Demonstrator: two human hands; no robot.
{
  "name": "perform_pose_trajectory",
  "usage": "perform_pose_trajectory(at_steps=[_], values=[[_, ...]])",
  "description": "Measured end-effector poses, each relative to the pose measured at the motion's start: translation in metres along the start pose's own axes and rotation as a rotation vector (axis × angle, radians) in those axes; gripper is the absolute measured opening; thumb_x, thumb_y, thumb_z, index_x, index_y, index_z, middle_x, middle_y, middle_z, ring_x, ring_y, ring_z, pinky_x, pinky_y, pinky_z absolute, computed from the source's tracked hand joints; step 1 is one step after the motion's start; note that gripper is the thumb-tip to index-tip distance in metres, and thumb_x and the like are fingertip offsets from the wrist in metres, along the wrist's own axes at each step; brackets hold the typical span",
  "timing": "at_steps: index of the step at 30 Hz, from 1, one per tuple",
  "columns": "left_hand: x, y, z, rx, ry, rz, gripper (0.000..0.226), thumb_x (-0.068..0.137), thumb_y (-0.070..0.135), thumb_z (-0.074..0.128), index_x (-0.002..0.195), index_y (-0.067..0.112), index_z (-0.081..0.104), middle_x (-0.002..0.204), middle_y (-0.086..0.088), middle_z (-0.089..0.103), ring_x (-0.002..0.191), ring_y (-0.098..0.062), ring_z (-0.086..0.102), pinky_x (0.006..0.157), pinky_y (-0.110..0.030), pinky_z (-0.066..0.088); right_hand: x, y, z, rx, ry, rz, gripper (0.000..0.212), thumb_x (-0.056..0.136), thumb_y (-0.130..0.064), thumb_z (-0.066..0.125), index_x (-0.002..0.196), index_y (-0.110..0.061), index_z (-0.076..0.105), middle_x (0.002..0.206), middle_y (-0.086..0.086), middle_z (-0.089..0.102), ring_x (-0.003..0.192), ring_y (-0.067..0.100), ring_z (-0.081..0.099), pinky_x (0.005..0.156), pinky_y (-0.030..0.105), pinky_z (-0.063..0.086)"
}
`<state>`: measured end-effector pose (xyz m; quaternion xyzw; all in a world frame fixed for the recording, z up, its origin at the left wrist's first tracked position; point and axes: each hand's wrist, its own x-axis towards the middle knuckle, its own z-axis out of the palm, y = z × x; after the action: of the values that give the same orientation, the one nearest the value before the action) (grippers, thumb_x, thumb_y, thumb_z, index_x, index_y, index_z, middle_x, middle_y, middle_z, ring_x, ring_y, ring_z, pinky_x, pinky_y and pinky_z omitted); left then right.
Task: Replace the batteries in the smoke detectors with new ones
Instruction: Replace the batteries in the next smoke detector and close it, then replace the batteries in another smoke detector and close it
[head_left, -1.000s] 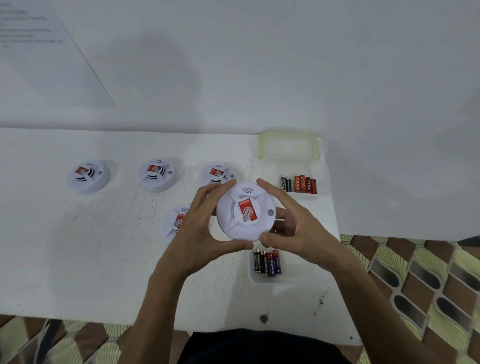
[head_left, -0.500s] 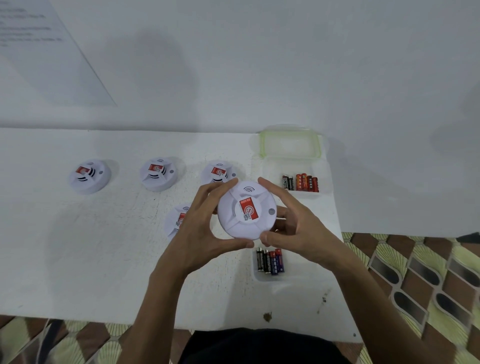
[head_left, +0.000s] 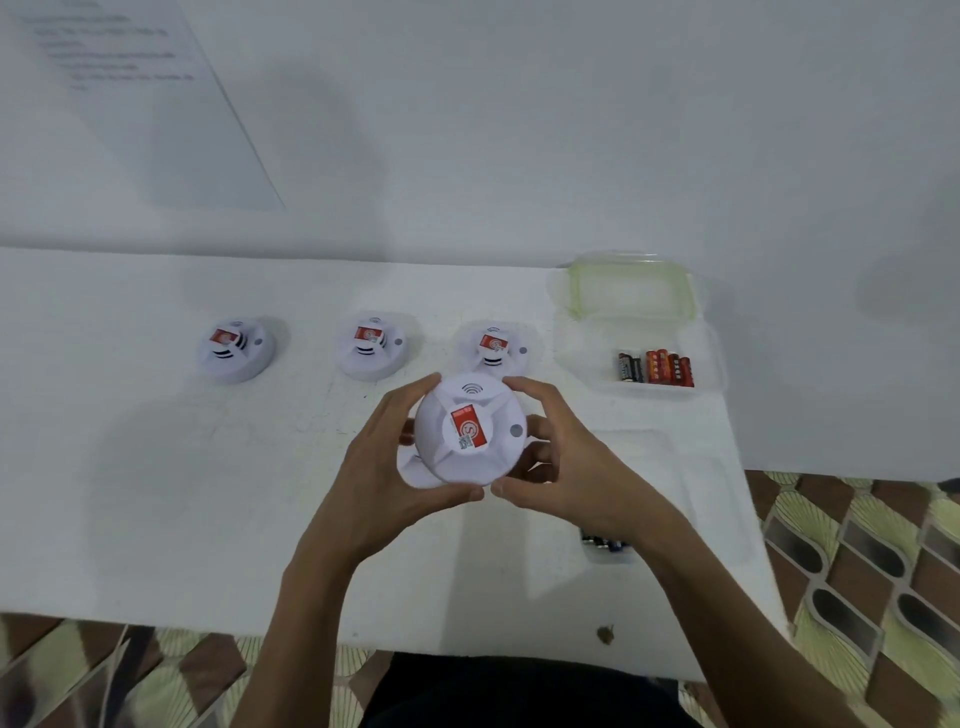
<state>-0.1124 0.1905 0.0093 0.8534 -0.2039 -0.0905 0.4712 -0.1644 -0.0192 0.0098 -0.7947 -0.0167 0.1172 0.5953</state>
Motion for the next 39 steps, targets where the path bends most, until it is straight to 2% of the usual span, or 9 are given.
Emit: perform_pose_trajectory(at_steps=[2,6,11,19,26,29,31,35,39], values=[[-0.005,-0.019,-0.017,0.031,0.026,0.013,0.098,0.054,0.065,0.078,0.137,0.033,0.037,0.127,0.020,0.050,0.107,0.003,0.054,0.086,-0.003,0.042,0.014,-0.007,0.020,-0.059,-0.007,-0.021,0.081,0.081,-0.023,0.078,0.141,-0.041,0.027,0.114,-0.007,0.060,0.081,0.015,0.065,0.078,0.029,0.058],[-0.015,-0.066,-0.057,0.041,0.051,-0.023,0.093,0.055,0.061,0.078,0.135,0.035,0.037,0.127,0.026,0.049,0.106,0.006,0.054,0.083,-0.006,0.045,0.050,-0.016,0.070,-0.189,-0.005,-0.061,0.078,0.081,-0.029,0.077,0.144,-0.031,0.031,0.117,-0.015,0.059,0.086,-0.004,0.060,0.075,0.010,0.047],[-0.025,-0.125,-0.109,0.087,0.069,-0.032,0.093,0.056,0.062,0.078,0.135,0.034,0.038,0.130,0.014,0.049,0.108,-0.002,0.055,0.081,-0.011,0.048,0.096,-0.019,0.138,-0.285,-0.002,-0.083,0.080,0.081,-0.034,0.076,0.147,-0.026,0.032,0.137,-0.010,0.052,0.115,0.006,0.052,0.095,0.025,0.047],[-0.022,-0.182,-0.153,0.138,0.010,-0.232,0.102,0.053,0.050,0.082,0.140,0.026,0.035,0.143,-0.001,0.039,0.128,-0.017,0.041,0.104,-0.030,0.038,0.152,-0.009,0.202,-0.402,-0.048,-0.017,0.081,0.079,-0.045,0.074,0.146,-0.028,0.032,0.127,0.000,0.056,0.110,0.019,0.052,0.092,0.040,0.047],[-0.011,-0.198,-0.156,0.321,-0.055,-0.334,0.098,0.064,0.052,0.080,0.144,0.025,0.030,0.141,-0.002,0.040,0.130,-0.021,0.038,0.107,-0.037,0.035,0.169,-0.004,0.210,-0.442,-0.092,0.043,0.078,0.080,-0.044,0.074,0.144,-0.021,0.037,0.115,0.001,0.061,0.092,0.013,0.051,0.077,0.026,0.040],[-0.010,-0.197,-0.156,0.273,-0.014,-0.268,0.093,0.064,0.077,0.060,0.133,0.015,0.047,0.125,0.000,0.052,0.119,-0.017,0.047,0.098,-0.035,0.039,0.166,-0.008,0.208,-0.456,-0.092,0.066,0.080,0.085,-0.040,0.070,0.150,-0.018,0.028,0.114,0.005,0.059,0.093,0.014,0.051,0.079,0.026,0.040],[-0.012,-0.186,-0.157,0.255,-0.004,-0.182,0.090,0.063,0.072,0.055,0.132,0.015,0.049,0.125,0.005,0.050,0.116,-0.006,0.042,0.096,-0.031,0.035,0.162,-0.011,0.203,-0.438,-0.081,0.085,0.078,0.088,-0.040,0.066,0.152,-0.023,0.025,0.110,0.003,0.059,0.093,0.014,0.053,0.082,0.027,0.043],[-0.002,-0.168,-0.153,0.305,0.055,-0.093,0.082,0.068,0.070,0.053,0.137,0.026,0.044,0.140,0.004,0.043,0.126,-0.015,0.037,0.103,-0.038,0.036,0.154,-0.023,0.177,-0.381,0.028,0.058,0.056,0.091,-0.042,0.061,0.142,-0.031,0.043,0.103,-0.005,0.063,0.079,0.006,0.060,0.082,0.026,0.051],[0.024,-0.140,-0.133,0.268,0.022,0.061,0.062,0.079,0.057,0.062,0.132,0.027,0.049,0.132,0.011,0.051,0.118,-0.008,0.046,0.098,-0.025,0.037,0.143,-0.034,0.130,-0.340,0.229,0.037,0.040,0.091,-0.035,0.064,0.130,-0.028,0.058,0.095,-0.007,0.066,0.075,0.006,0.064,0.074,0.021,0.052]])
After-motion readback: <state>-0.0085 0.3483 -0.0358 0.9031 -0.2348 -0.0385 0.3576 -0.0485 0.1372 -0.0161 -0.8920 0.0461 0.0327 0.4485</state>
